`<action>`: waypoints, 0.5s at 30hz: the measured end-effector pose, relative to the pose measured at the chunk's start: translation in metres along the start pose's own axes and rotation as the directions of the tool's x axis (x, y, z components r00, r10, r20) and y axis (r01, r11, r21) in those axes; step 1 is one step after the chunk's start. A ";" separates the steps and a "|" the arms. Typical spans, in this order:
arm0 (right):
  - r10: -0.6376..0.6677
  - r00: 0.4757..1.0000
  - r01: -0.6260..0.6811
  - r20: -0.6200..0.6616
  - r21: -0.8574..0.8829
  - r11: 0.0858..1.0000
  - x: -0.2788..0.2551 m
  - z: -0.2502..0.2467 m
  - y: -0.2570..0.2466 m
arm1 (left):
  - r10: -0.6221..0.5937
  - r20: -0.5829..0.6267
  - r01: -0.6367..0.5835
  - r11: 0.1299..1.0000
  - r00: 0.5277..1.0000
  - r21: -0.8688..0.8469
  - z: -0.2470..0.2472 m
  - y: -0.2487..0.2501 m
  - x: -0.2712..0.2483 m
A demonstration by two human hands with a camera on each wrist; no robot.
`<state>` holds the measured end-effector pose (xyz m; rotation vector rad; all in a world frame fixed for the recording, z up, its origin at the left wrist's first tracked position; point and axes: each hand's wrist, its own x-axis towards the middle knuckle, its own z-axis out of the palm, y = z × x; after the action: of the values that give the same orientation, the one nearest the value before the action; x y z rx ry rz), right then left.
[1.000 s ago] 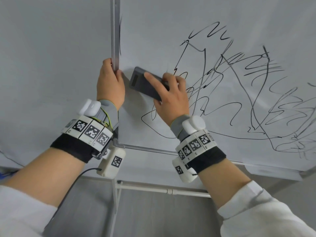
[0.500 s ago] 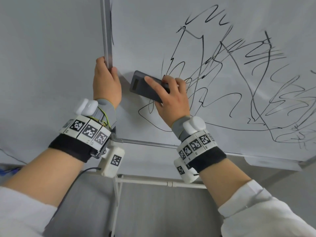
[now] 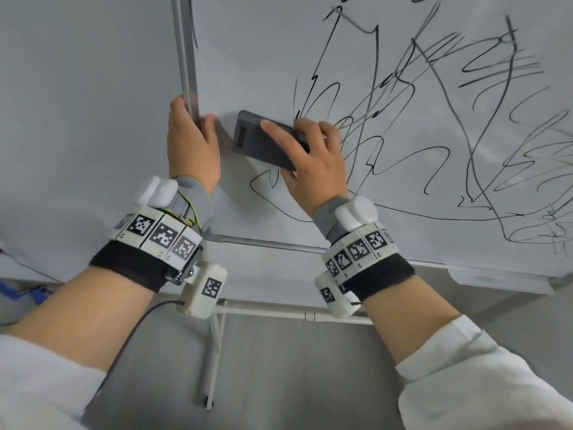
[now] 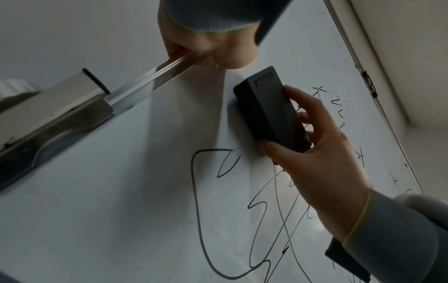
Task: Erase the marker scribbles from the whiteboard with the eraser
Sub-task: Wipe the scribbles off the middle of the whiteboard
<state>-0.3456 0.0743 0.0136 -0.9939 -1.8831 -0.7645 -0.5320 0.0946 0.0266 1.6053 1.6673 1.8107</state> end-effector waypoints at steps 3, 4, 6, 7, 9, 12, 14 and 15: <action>-0.007 0.999 0.008 0.034 -0.014 1.000 -0.019 0.012 0.001 | -0.002 0.011 0.002 1.000 1.000 0.004 0.002 -0.006 -0.003; -0.016 0.998 0.017 0.062 -0.013 1.000 -0.029 0.017 0.000 | 0.002 0.015 -0.002 1.000 1.000 0.007 0.002 -0.007 -0.003; -0.037 0.994 0.039 0.103 -0.011 0.999 -0.043 0.022 0.000 | 0.010 0.018 -0.010 1.000 1.000 0.007 0.002 -0.008 -0.004; -0.045 0.993 0.046 0.110 -0.005 0.999 -0.045 0.022 0.000 | 0.011 0.019 -0.011 1.000 1.000 0.006 0.002 -0.009 -0.005; -0.039 0.994 0.039 0.103 0.002 0.999 -0.040 0.019 0.000 | 0.007 0.015 -0.007 1.000 1.000 -0.006 0.002 -0.011 -0.007; -0.015 0.999 0.016 0.041 -0.012 1.000 -0.024 0.013 0.001 | -0.006 0.015 0.006 0.999 1.000 -0.038 0.004 -0.016 -0.011; -0.018 1.000 0.018 0.018 -0.013 1.000 -0.022 0.015 0.003 | -0.009 0.015 0.009 0.999 1.000 -0.031 0.006 -0.019 -0.015; -0.019 1.000 0.019 0.019 -0.012 1.000 -0.026 0.016 0.004 | -0.007 0.018 0.008 1.000 1.000 -0.026 0.007 -0.020 -0.016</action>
<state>-0.3407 0.0806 -0.0158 -0.9951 -1.9087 -0.7807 -0.5305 0.0937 0.0005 1.5971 1.6328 1.8023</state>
